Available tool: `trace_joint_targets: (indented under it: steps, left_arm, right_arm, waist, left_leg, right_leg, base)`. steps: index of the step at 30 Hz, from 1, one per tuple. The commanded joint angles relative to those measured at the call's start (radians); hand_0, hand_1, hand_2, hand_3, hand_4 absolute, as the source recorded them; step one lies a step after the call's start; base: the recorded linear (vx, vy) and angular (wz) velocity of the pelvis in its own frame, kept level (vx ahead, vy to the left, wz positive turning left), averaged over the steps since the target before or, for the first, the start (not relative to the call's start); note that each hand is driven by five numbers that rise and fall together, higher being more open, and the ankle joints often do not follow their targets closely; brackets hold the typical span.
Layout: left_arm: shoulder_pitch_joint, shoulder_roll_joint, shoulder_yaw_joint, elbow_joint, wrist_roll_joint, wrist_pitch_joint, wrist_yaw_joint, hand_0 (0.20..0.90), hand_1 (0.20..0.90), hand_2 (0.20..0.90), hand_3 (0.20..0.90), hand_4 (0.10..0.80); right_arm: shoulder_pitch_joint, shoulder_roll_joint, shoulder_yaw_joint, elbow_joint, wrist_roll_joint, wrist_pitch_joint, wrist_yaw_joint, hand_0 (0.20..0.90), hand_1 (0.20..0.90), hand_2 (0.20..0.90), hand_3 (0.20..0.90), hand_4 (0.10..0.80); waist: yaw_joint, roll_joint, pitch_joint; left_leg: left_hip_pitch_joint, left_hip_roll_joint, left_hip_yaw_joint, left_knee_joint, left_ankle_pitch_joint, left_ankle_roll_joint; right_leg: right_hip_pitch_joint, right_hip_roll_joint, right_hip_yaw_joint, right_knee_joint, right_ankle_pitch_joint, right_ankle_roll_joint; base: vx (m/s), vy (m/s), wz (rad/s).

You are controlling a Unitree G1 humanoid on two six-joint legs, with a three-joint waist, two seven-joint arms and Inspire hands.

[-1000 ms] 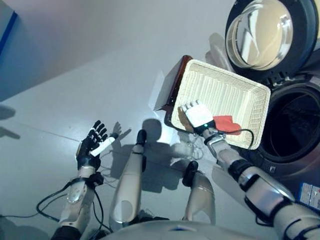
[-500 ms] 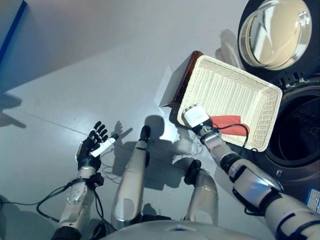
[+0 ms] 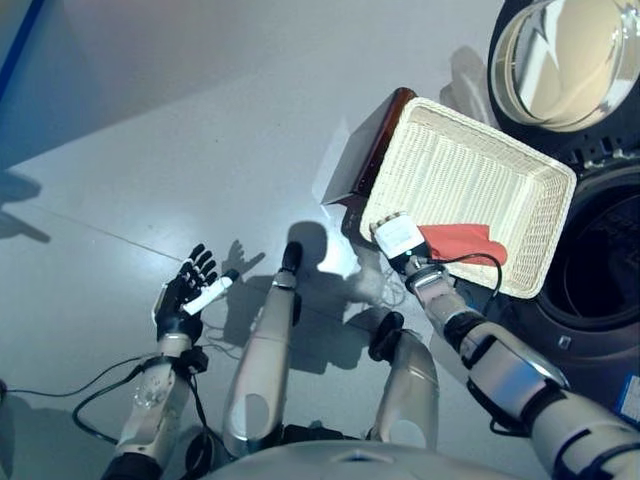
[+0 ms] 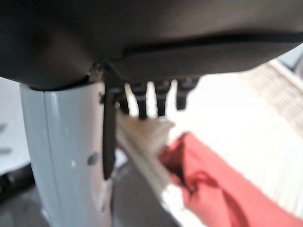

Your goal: Pick up the clothes and place them into the washing machine

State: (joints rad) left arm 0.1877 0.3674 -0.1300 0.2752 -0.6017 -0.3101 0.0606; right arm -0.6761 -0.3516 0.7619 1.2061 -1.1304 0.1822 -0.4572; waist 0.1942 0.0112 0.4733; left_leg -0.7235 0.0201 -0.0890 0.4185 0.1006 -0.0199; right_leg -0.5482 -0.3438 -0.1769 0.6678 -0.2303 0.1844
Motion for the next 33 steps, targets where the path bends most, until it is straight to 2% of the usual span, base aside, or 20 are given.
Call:
trace_joint_targets:
  steps: [1,10,13,26,33]
  left_arm:
    - [0.033,0.039,0.035,-0.077,0.004,-0.063,-0.02,0.9,0.9,0.9,0.9,0.8]
    - [0.01,0.047,0.004,-0.052,-0.011,-0.071,-0.03,0.9,0.9,0.9,0.9,0.8]
    - [-0.002,0.039,-0.007,-0.036,-0.018,-0.072,-0.032,0.9,0.9,0.9,0.9,0.8]
    - [-0.01,0.006,-0.045,-0.026,-0.033,-0.067,-0.041,0.9,0.9,0.9,0.9,0.8]
    - [-0.021,-0.001,-0.045,-0.015,-0.037,-0.071,-0.034,0.9,0.9,0.9,0.9,0.8]
  right_arm:
    - [0.02,-0.059,-0.065,0.046,0.096,0.015,-0.034,0.9,0.9,0.9,0.9,0.8]
    - [0.034,-0.127,-0.176,0.103,0.242,0.019,-0.105,0.9,0.9,0.9,0.9,0.8]
    - [0.025,-0.187,-0.216,0.105,0.274,0.02,-0.125,0.9,0.9,0.9,0.9,0.8]
    - [0.034,-0.304,-0.243,0.114,0.271,0.03,-0.131,0.9,0.9,0.9,0.9,0.8]
    - [0.043,-0.302,-0.234,0.059,0.281,-0.005,-0.14,0.9,0.9,0.9,0.9,0.8]
  waist:
    - [-0.001,0.012,-0.012]
    - [-0.006,0.038,-0.029]
    - [-0.019,0.054,-0.044]
    - [-0.058,0.106,-0.074]
    - [-0.073,0.102,-0.082]
  left_leg:
    - [-0.028,0.036,-0.002,0.134,-0.119,-0.074]
    - [0.007,0.042,0.014,0.088,-0.107,-0.067]
    - [0.028,0.043,0.029,0.055,-0.097,-0.062]
    - [0.053,0.035,0.057,0.018,-0.091,-0.055]
    - [0.064,0.039,0.064,0.006,-0.088,-0.057]
  right_leg:
    - [-0.069,-0.012,0.043,-0.081,0.188,-0.021]
    - [-0.053,-0.013,0.051,-0.129,0.217,-0.011]
    - [-0.044,-0.015,0.06,-0.163,0.235,-0.004]
    - [-0.063,-0.023,0.091,-0.174,0.242,0.003]
    - [-0.063,-0.02,0.097,-0.176,0.242,0.001]
  base:
    - [0.0,0.0,0.0]
    - [0.007,0.009,-0.02]
    - [0.017,0.027,-0.17]
    - [0.002,0.021,-0.1]
    - [0.006,-0.006,-0.04]
